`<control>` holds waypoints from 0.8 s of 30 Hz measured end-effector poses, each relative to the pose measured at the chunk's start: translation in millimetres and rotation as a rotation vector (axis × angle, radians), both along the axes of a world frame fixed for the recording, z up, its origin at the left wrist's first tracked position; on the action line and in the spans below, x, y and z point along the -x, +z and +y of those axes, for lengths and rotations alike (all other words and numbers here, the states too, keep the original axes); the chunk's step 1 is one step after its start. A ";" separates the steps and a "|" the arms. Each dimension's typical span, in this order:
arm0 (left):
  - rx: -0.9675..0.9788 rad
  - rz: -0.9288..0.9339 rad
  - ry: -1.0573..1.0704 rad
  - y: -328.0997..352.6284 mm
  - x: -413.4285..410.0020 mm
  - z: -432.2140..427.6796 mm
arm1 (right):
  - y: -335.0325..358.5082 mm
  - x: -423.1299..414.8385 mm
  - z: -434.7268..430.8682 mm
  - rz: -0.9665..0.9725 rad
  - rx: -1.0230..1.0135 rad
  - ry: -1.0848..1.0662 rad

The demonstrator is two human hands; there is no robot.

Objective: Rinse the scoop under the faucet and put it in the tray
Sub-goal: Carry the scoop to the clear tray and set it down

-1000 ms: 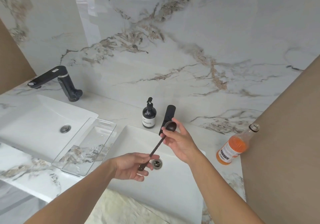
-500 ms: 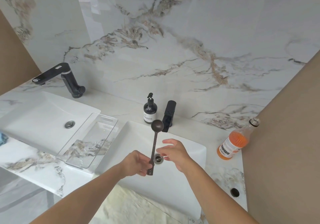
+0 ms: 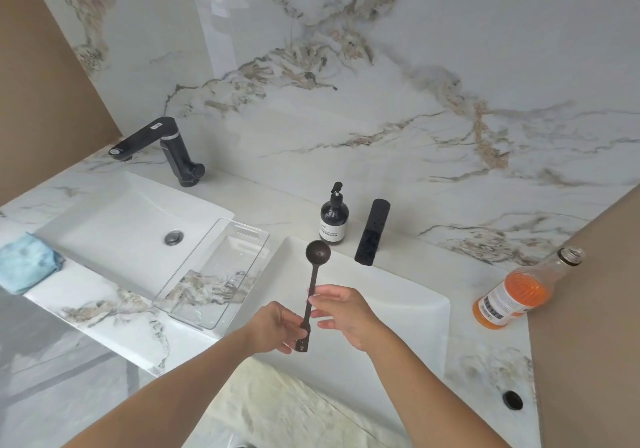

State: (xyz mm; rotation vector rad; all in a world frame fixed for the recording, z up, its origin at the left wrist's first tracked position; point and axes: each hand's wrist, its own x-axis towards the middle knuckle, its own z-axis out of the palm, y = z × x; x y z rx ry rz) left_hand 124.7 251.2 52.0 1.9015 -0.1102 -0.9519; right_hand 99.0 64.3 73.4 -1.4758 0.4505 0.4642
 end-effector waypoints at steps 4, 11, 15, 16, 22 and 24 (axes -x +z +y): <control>0.035 0.021 -0.071 0.9 -21.8 19.0 | -3.5 -20.4 23.5 -0.044 0.195 -0.091; 0.133 0.008 -0.219 15.8 -82.8 47.0 | 6.3 -82.1 66.6 0.018 0.378 -0.219; 0.153 0.052 -0.238 20.9 -124.3 87.9 | 5.2 -118.7 100.6 0.006 0.197 -0.315; 0.147 0.067 -0.233 20.8 -134.4 101.5 | 4.6 -127.1 109.7 -0.011 0.139 -0.324; -0.014 0.142 -0.150 6.0 -169.9 170.4 | -10.3 -166.3 178.9 0.080 0.162 -0.245; -0.147 0.133 -0.188 -1.6 -173.0 180.5 | -21.0 -175.8 200.8 0.138 0.235 -0.205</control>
